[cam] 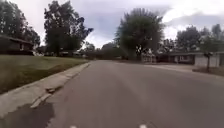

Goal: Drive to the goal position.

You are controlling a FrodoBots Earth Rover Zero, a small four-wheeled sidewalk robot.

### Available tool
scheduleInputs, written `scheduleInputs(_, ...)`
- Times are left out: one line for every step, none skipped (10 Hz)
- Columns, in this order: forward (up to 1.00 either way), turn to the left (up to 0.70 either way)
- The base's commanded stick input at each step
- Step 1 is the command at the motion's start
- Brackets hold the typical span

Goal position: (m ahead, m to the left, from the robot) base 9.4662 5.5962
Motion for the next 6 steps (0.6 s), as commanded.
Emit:
scheduleInputs(0.7, 0.0)
scheduleInputs(0.7, 0.0)
scheduleInputs(0.7, 0.35)
scheduleInputs(0.7, 0.35)
scheduleInputs(0.7, 0.35)
scheduleInputs(0.7, 0.18)
